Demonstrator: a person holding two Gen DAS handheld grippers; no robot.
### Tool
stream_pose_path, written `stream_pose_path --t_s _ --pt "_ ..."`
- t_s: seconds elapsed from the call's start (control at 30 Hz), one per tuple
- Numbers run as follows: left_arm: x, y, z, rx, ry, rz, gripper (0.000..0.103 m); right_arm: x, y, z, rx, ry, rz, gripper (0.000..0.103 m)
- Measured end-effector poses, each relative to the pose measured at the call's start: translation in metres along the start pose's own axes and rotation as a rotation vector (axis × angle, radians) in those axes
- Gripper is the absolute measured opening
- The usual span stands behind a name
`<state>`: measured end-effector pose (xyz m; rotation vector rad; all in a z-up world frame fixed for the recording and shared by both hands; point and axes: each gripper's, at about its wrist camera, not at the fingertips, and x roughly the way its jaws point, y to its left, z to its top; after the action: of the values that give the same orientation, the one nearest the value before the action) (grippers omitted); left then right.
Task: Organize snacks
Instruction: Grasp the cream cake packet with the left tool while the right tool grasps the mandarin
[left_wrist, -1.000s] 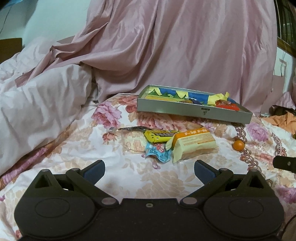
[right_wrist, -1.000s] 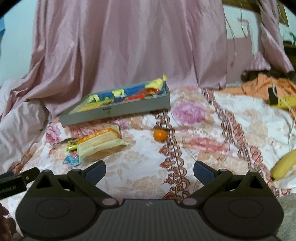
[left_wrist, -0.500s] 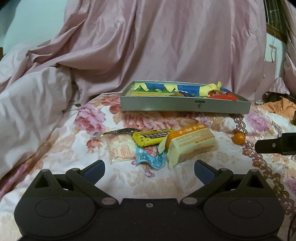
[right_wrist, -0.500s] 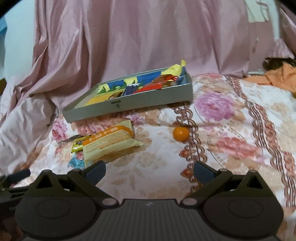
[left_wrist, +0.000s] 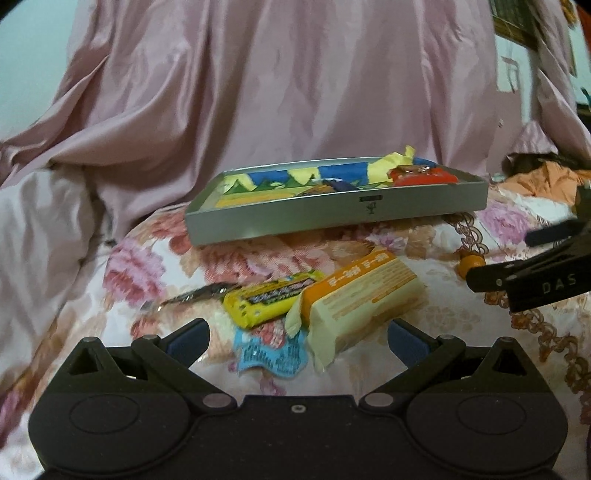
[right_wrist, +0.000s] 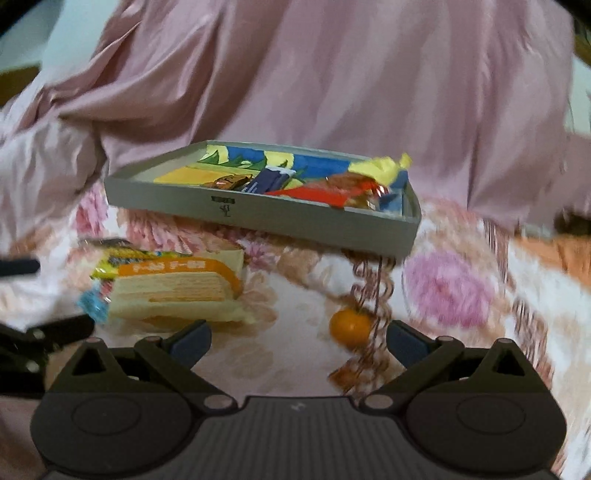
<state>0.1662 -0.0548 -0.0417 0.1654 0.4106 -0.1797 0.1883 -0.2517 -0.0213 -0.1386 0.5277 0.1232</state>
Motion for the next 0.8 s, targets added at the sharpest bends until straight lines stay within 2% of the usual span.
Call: stream_pose_path --t_s 0.1,0.23,0.67,0.8 --pt "0.008 -0.005 0.003 0.054 -0.011 -0.012 0.102 0.007 -0.006 0.002 -0.048 0.001 0.006 0.103" --pt "0.023 -0.014 0.005 0.121 -0.010 -0.029 0.102 0.020 -0.018 0.003 -0.028 0.045 0.018 0.103" --pt "0.057 -0.032 0.021 0.215 0.002 -0.110 0.102 0.057 -0.038 0.002 0.026 0.135 0.037 0.102" --pt "0.064 -0.036 0.024 0.238 0.030 -0.156 0.099 0.065 -0.042 0.001 0.047 0.154 0.046 0.092"
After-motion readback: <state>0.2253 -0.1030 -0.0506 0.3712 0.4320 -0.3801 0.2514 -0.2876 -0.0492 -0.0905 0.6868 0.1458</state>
